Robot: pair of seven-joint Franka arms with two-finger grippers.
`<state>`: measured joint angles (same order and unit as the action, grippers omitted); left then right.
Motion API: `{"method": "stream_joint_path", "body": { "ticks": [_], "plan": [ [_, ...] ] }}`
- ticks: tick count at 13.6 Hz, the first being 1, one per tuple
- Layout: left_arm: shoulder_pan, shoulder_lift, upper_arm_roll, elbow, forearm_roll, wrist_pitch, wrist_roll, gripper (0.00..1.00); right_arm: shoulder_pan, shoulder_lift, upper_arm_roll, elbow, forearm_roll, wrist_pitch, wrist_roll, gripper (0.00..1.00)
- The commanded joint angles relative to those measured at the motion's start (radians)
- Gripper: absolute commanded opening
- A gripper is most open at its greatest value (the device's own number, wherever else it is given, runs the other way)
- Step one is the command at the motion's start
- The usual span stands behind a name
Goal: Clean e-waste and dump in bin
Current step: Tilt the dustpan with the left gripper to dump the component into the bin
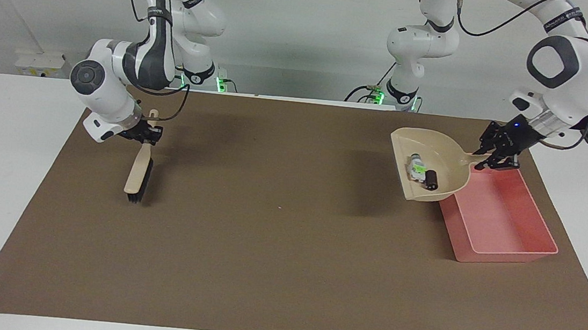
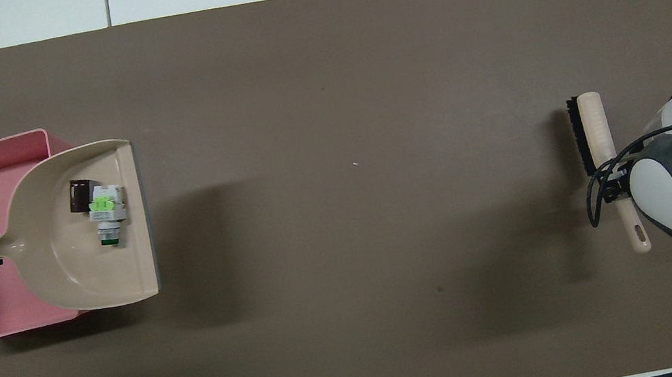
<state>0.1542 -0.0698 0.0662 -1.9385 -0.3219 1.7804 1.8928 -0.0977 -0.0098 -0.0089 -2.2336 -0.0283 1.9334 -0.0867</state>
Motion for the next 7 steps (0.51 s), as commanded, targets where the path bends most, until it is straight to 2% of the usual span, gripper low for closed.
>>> {"method": "stream_joint_path", "body": {
  "ticks": [1, 3, 7],
  "plan": [
    [0.099, 0.050, -0.008, 0.096, -0.048, -0.068, 0.087, 0.00, -0.057, -0.003, 0.012, -0.023, -0.016, 0.035, -0.056, 0.00],
    [0.146, 0.076, -0.003, 0.162, -0.020, -0.094, 0.126, 0.00, -0.063, -0.002, 0.013, -0.024, -0.016, 0.036, -0.057, 0.00],
    [0.232, 0.149, -0.003, 0.323, 0.150, -0.145, 0.195, 0.00, -0.063, 0.007, 0.013, -0.049, -0.016, 0.056, -0.053, 0.00]
  ]
}}
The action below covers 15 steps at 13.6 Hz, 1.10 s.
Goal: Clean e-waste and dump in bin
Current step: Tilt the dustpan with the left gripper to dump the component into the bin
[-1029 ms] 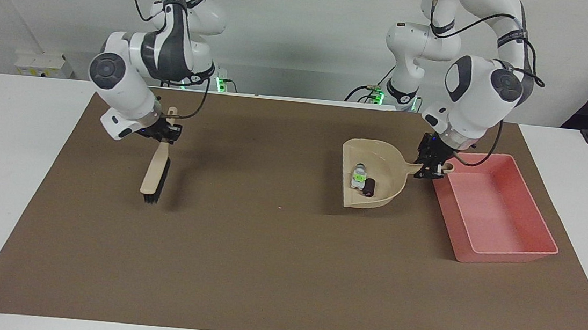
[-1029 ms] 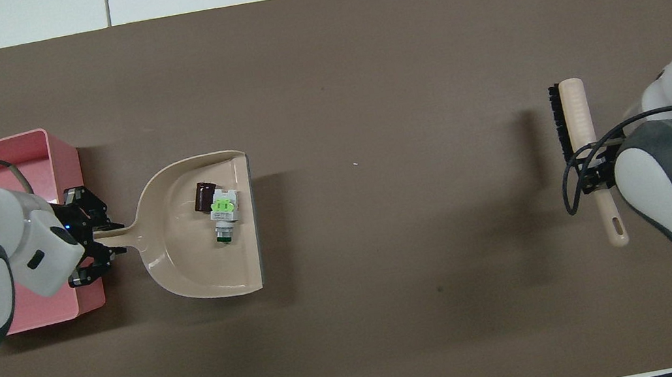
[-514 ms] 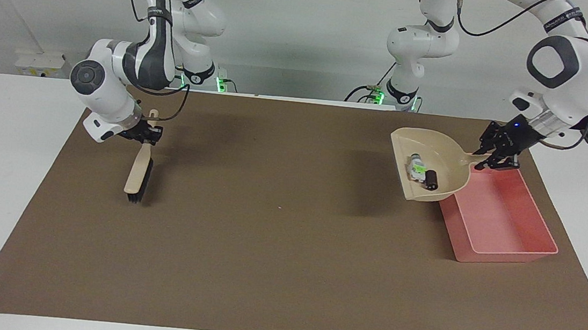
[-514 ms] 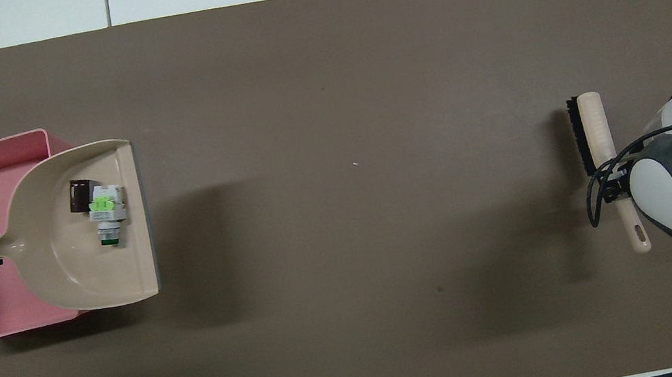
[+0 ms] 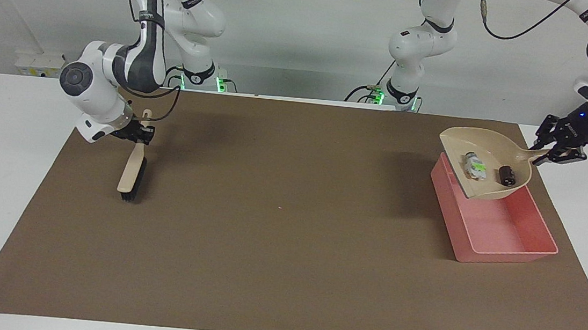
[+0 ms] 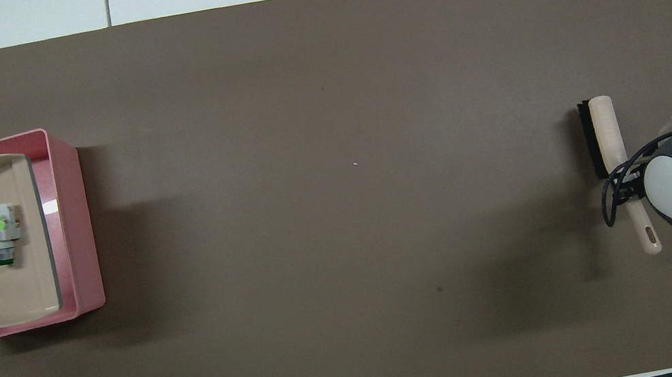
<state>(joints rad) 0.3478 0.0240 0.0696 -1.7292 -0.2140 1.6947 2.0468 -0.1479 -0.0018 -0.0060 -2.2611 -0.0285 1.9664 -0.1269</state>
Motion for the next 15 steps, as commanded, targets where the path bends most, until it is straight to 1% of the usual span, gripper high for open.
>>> {"method": "stream_joint_path", "body": {
  "ticks": [1, 2, 3, 4, 6, 8, 10, 11, 12, 13, 15],
  "plan": [
    [0.039, 0.071, -0.004, 0.137, 0.095, -0.056, 0.048, 0.00, -0.010, 0.002, 0.011, -0.020, -0.016, 0.023, -0.010, 0.01],
    [0.039, 0.082, -0.004, 0.148, 0.157, -0.043, 0.050, 0.00, -0.010, 0.002, 0.011, -0.020, -0.016, 0.025, -0.008, 0.03],
    [0.039, 0.086, -0.004, 0.149, 0.194, -0.027, 0.055, 0.00, -0.012, 0.002, 0.011, -0.021, -0.016, 0.028, -0.008, 0.08],
    [0.039, 0.086, -0.007, 0.148, 0.227, 0.020, 0.090, 0.00, -0.012, 0.003, 0.009, -0.021, -0.016, 0.034, -0.008, 0.23],
    [0.043, 0.099, -0.004, 0.140, 0.248, 0.071, 0.134, 0.00, -0.004, 0.002, 0.011, -0.020, -0.016, 0.029, -0.007, 0.46],
    [0.056, 0.117, -0.004, 0.138, 0.303, 0.104, 0.133, 0.00, -0.001, 0.003, 0.011, -0.014, -0.016, 0.028, -0.007, 0.57],
    [0.057, 0.143, -0.004, 0.138, 0.311, 0.135, 0.130, 0.00, -0.001, 0.006, 0.011, 0.009, -0.016, 0.014, -0.008, 0.66],
    [0.059, 0.148, -0.004, 0.138, 0.311, 0.146, 0.122, 0.00, 0.001, 0.009, 0.012, 0.029, -0.016, -0.001, -0.010, 0.73],
    [0.059, 0.149, -0.002, 0.138, 0.309, 0.148, 0.119, 0.00, 0.004, 0.009, 0.015, 0.055, -0.016, -0.021, -0.011, 0.89],
    [0.054, 0.151, -0.001, 0.138, 0.311, 0.149, 0.092, 0.00, 0.017, 0.009, 0.017, 0.089, -0.016, -0.040, -0.011, 0.99],
    [0.050, 0.151, -0.001, 0.138, 0.329, 0.155, 0.064, 0.00, 0.030, 0.008, 0.017, 0.164, -0.014, -0.073, -0.013, 0.99]
  ]
}}
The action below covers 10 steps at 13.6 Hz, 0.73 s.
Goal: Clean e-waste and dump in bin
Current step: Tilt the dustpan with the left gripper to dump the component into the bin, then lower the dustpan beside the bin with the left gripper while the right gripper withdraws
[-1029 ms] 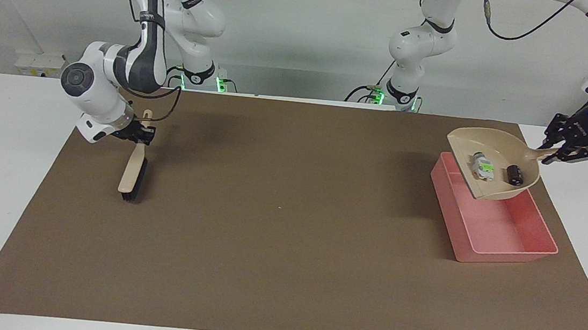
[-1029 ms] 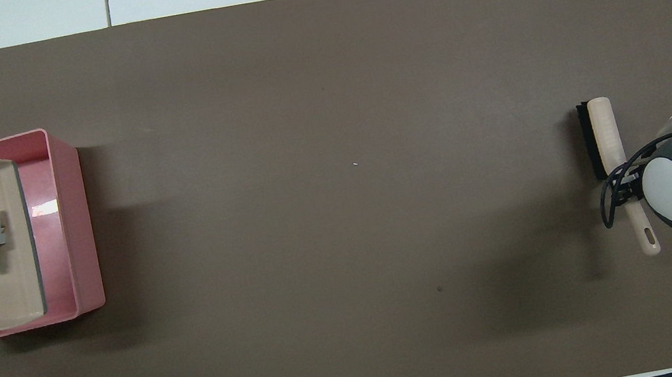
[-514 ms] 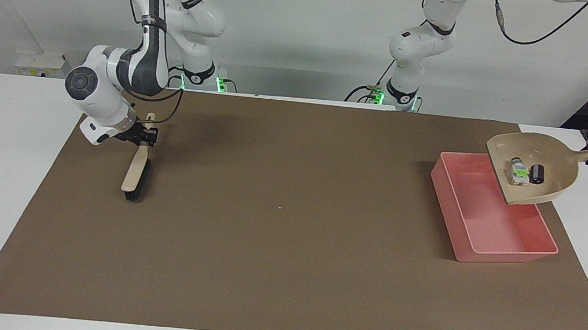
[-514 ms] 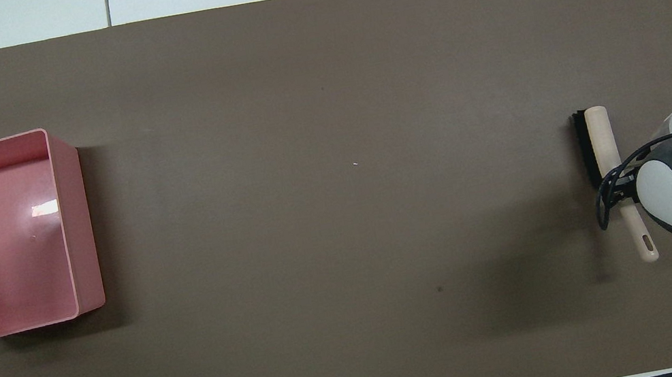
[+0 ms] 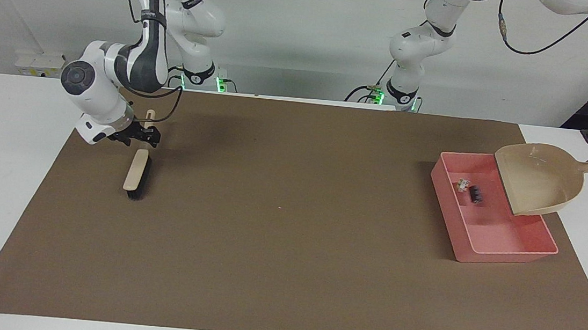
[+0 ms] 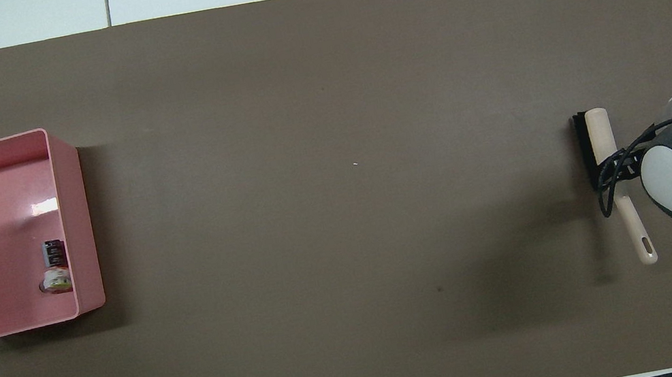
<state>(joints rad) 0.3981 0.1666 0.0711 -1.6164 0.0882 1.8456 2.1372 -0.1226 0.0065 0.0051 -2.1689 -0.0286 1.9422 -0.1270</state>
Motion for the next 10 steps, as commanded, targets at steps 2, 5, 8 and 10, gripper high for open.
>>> {"method": "stream_joint_path", "body": {
  "ticks": [2, 5, 8, 10],
  "plan": [
    [-0.007, 0.010, -0.001, 0.035, 0.039, -0.011, -0.026, 0.00, 0.021, 0.009, 0.006, 0.164, -0.004, -0.113, -0.008, 0.99],
    [-0.016, 0.004, -0.014, 0.081, 0.058, -0.093, -0.031, 0.00, 0.035, 0.010, 0.006, 0.265, 0.002, -0.173, -0.002, 0.99],
    [-0.097, -0.044, -0.017, 0.082, 0.041, -0.210, -0.049, 0.01, 0.035, 0.013, 0.006, 0.395, -0.004, -0.279, -0.002, 0.99],
    [-0.139, -0.064, -0.019, 0.066, -0.040, -0.272, -0.066, 0.00, 0.028, 0.004, 0.004, 0.440, -0.004, -0.316, -0.002, 0.99]
  ]
}}
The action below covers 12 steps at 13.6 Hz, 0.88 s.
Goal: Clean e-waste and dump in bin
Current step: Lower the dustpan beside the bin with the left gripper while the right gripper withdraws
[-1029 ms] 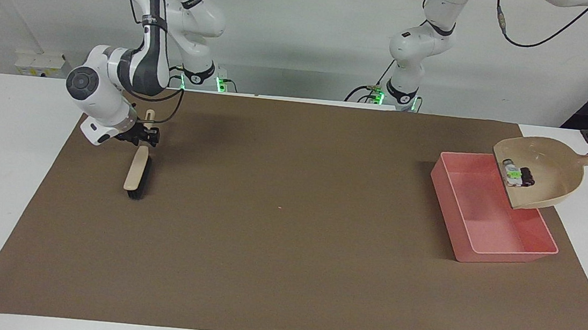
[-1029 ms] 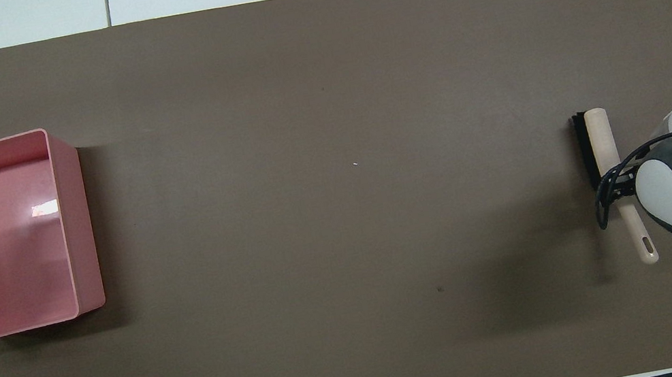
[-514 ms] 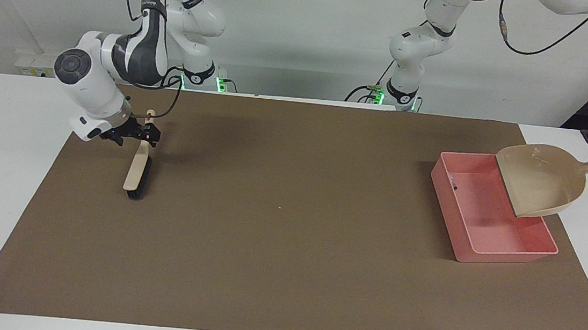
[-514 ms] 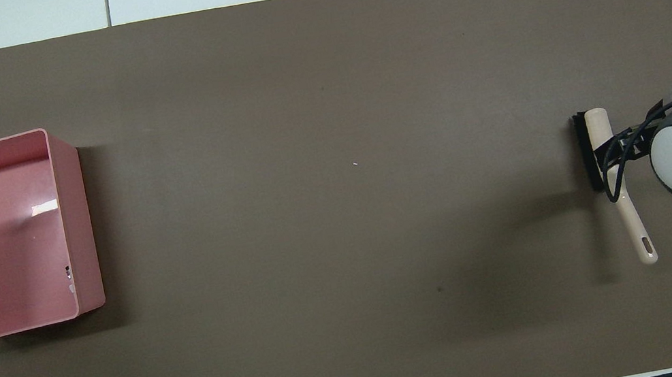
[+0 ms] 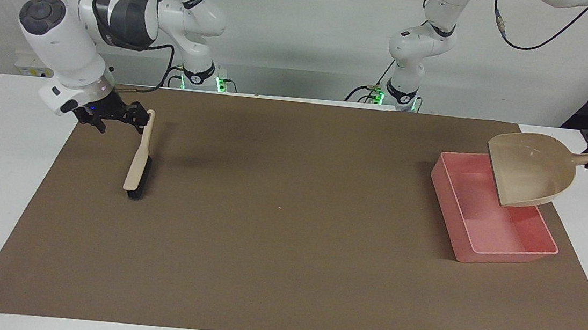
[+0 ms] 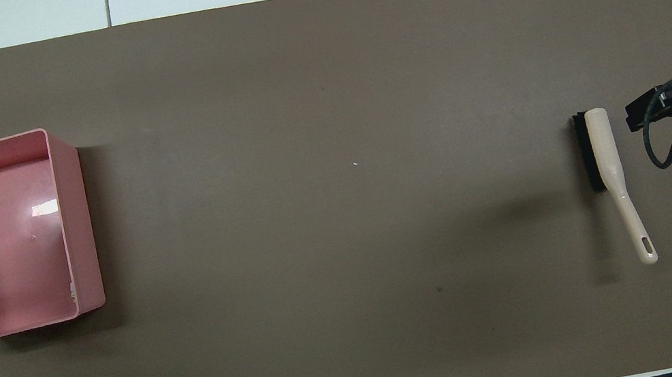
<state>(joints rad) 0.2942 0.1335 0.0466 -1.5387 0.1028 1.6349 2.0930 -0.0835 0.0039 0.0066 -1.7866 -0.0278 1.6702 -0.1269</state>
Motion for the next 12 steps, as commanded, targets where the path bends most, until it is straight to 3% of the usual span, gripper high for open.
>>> {"method": "stream_joint_path", "body": {
  "ticks": [1, 3, 6, 9, 12],
  "plan": [
    [-0.056, -0.050, 0.006, -0.050, -0.096, -0.059, -0.043, 0.00, -0.012, 0.002, 0.001, 0.081, -0.009, -0.064, -0.002, 0.99],
    [-0.131, -0.087, 0.006, -0.130, -0.120, -0.044, -0.111, 0.00, -0.012, -0.004, 0.003, 0.133, -0.014, -0.111, -0.002, 0.99],
    [-0.289, -0.169, 0.006, -0.327, -0.169, 0.087, -0.250, 0.00, -0.003, -0.047, 0.001, 0.156, -0.018, -0.162, -0.003, 0.99],
    [-0.423, -0.140, 0.003, -0.403, -0.175, 0.201, -0.371, 0.00, -0.001, -0.053, -0.019, 0.147, -0.018, -0.195, -0.003, 0.99],
    [-0.484, -0.104, 0.003, -0.452, -0.175, 0.302, -0.464, 0.00, 0.021, -0.038, -0.037, 0.136, -0.018, -0.185, 0.001, 0.99]
  ]
}}
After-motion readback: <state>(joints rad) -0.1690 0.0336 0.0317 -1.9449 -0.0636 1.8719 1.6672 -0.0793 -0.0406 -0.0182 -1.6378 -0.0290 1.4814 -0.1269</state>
